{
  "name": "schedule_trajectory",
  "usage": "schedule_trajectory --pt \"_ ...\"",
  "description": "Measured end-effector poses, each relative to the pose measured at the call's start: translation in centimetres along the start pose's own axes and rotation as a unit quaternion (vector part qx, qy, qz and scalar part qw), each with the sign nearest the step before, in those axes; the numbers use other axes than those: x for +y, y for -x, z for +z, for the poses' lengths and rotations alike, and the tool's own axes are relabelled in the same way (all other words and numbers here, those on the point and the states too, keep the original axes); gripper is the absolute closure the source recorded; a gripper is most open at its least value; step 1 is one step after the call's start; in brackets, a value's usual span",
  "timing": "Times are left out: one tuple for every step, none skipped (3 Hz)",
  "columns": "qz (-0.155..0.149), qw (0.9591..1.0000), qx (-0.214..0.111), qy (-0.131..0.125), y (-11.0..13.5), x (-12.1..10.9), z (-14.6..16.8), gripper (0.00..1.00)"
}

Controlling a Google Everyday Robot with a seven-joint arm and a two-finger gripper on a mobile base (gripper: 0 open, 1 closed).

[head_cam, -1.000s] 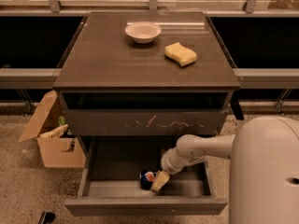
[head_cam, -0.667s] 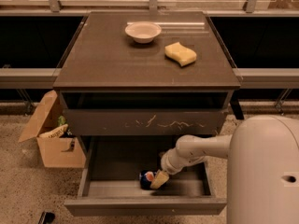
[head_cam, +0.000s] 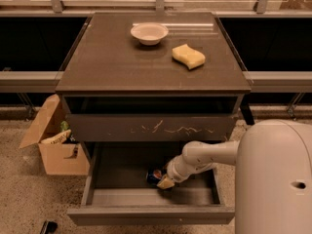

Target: Pick pepsi can from middle drawer and place on counter

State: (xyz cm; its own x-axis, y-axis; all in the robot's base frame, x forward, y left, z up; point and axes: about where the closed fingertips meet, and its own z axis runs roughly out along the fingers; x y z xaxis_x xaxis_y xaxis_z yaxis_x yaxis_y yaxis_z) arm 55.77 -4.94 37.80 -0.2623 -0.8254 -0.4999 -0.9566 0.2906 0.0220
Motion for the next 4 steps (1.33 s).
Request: schedule_trajectory --pt "-0.010 0.9999 -0.010 0.005 0.7 0.3 -0.1 0.86" --pt "-0.041 0.9976 -0.055 0.009 2.7 1.1 -3.1 1.00" --pt "-0.097 0.9883 -0.117 0.012 5.1 3.6 -8.6 1.00" --pt "-0.154 0.9711 -0.182 -0.005 5.7 6.7 -17.9 1.00"
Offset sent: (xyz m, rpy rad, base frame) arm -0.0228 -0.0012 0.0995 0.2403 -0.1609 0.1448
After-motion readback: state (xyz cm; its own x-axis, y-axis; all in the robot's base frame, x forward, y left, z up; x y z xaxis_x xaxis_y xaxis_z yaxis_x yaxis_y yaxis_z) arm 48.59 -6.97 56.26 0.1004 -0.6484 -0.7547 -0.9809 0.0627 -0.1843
